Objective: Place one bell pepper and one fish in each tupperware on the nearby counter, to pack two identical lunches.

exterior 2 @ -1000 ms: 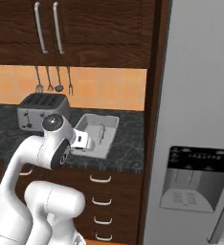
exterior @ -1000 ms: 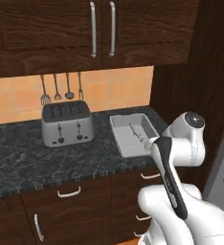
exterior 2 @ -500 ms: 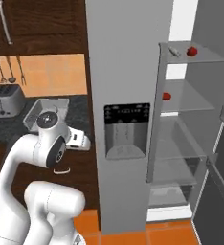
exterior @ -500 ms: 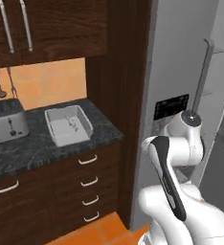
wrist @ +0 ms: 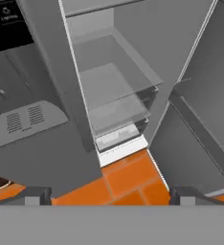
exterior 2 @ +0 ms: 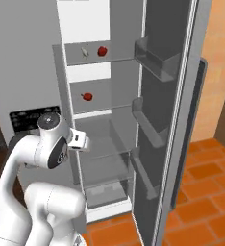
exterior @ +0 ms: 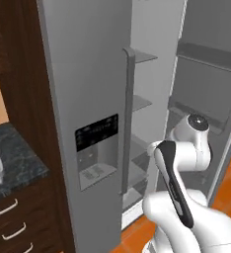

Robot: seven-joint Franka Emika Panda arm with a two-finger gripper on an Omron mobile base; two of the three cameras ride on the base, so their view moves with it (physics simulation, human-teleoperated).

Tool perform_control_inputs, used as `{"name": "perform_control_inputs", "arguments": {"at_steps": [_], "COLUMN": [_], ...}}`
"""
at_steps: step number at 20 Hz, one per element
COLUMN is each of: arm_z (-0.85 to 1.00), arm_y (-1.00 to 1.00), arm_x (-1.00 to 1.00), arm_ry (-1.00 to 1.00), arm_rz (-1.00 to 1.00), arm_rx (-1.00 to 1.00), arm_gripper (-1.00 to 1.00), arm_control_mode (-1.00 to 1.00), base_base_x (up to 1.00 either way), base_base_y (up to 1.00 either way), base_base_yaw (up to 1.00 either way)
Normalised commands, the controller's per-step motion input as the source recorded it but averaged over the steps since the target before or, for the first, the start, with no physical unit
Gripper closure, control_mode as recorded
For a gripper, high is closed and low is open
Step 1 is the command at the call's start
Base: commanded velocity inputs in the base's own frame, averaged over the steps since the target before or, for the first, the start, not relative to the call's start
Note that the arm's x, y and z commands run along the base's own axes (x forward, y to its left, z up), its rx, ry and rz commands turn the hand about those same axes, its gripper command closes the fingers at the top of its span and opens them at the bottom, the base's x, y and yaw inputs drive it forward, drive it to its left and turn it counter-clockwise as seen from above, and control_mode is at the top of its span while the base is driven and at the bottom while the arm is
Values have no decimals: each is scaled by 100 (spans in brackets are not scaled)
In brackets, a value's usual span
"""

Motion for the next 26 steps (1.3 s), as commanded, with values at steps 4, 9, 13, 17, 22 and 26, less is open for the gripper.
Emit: {"name": "perform_control_inputs", "arguments": {"at_steps": [4,9,13,17,22,26], "arm_z": [0,0,0,0,0,0], "arm_y": [0,0,0,0,0,0], "arm_x": [0,0,0,0,0,0], "arm_ry": [0,0,0,0,0,0], "arm_rz": [0,0,0,0,0,0], "arm_rx": [0,0,0,0,0,0], "arm_gripper": [-100,-100,-100,-100,-100,-100], "arm_control_mode": [100,100,100,100,100,100], "base_base_x": [96,100,100,100,98,92], "base_base_y": [-35,0,-10,-34,-23,0], "base_base_yaw": [6,24,32,37,38,9]}}
